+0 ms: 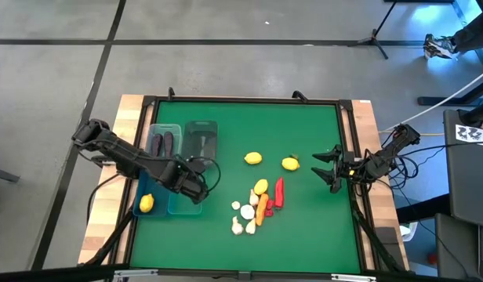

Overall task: Sort produce into baskets
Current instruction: Put the red chili pepper into the black bin

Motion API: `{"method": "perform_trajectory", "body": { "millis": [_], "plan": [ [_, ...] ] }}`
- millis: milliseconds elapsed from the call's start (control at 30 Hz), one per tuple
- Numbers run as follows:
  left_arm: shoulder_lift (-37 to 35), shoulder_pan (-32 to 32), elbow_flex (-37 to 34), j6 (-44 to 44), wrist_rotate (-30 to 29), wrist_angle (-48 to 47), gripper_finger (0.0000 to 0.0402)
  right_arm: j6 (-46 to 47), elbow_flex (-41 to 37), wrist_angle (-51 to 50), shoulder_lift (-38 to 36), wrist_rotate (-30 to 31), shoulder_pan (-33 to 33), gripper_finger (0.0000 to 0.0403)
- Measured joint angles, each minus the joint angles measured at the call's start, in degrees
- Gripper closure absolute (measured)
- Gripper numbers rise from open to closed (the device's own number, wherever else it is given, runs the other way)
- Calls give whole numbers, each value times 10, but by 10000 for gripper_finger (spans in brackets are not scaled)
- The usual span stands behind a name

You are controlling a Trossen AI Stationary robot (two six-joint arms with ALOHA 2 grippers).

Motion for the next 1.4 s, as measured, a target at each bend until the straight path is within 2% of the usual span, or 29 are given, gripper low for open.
{"method": "perform_trajectory", "body": {
  "millis": [167,367,500,600,733,900,1033,1200,1400],
  "plan": [
    [0,28,0,171,-44,184,158,0,0,4,0,2,0,123],
    [25,74,0,421,-54,488,160,1,0,5,0,2,0,123],
    [72,110,0,485,-24,669,159,1,0,5,0,-3,0,123],
    [117,130,0,464,-10,748,161,2,0,2,0,-2,0,123],
    [169,143,18,410,-12,772,162,1,0,0,0,-2,0,123],
    [236,133,78,398,-27,771,162,0,0,-2,0,1,0,123],
    [291,120,137,464,-38,759,162,2,0,-3,0,10,0,123],
    [341,111,198,549,-39,700,162,5,0,-4,0,12,0,123],
    [376,118,230,515,-43,691,162,0,0,-5,0,12,0,123]
  ]
}}
